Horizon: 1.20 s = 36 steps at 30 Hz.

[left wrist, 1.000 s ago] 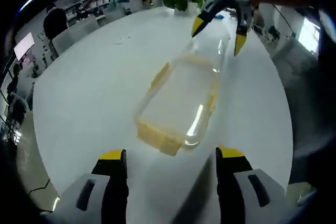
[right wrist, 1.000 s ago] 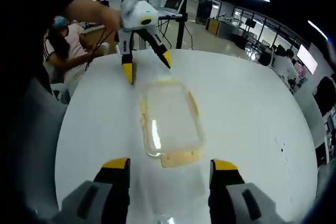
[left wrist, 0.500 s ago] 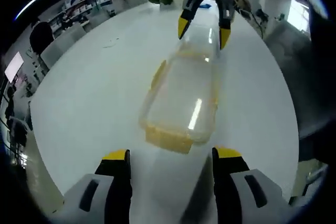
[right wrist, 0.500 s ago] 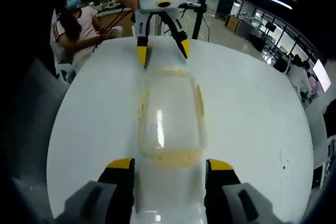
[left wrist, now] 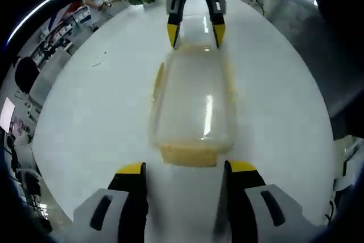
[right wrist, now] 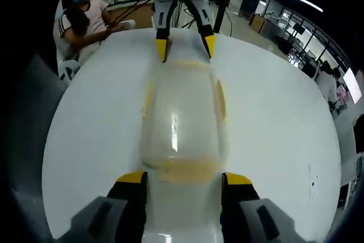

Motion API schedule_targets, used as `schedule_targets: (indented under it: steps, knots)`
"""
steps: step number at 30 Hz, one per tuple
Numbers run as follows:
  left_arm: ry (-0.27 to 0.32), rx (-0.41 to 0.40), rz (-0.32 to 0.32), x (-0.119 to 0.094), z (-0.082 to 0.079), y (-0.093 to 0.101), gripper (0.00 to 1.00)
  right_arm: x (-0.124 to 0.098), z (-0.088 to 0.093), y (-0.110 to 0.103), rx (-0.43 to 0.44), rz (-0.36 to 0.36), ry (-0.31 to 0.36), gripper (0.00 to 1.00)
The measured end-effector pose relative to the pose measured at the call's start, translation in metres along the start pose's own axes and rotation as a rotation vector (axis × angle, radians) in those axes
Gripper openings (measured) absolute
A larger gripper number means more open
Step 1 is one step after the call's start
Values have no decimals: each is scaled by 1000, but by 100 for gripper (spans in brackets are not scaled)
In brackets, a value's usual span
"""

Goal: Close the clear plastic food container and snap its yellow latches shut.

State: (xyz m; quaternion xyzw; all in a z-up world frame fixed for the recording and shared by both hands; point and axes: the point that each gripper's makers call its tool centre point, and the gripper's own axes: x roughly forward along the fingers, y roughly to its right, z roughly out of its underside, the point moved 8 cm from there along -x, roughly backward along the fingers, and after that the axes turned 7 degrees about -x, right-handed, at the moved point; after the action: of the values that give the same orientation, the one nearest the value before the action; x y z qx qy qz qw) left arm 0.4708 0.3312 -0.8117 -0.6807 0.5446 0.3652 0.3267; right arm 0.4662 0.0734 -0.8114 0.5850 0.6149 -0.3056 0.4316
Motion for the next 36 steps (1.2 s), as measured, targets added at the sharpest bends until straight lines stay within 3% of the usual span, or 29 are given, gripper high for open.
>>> schedule_targets:
  steps: [4,7,8,9,11,17,30,36]
  knots:
    - [11,-25,35,3,-1,-1,47,2,-2,0,35,-37,29,51]
    - [24,-32,57,6,-3,-1,46,8,3,2,13,-51,-10,48]
    - [23,-33,67,7,-4,-1,44,8,1,-1,64,-82,23,44]
    - [23,-31,78,8,-4,0,43,8,0,4,71,-53,32,42]
    - [19,7,101,9,-5,1,40,9,-1,5,-7,-68,21,40]
    - [1,51,132,9,-6,1,38,10,-4,5,-1,-81,10,38]
    - [-70,49,116,12,-15,-1,37,10,-7,11,-12,-100,-36,37]
    - [-35,-5,108,11,-11,-3,35,10,-5,14,-26,-99,-36,36]
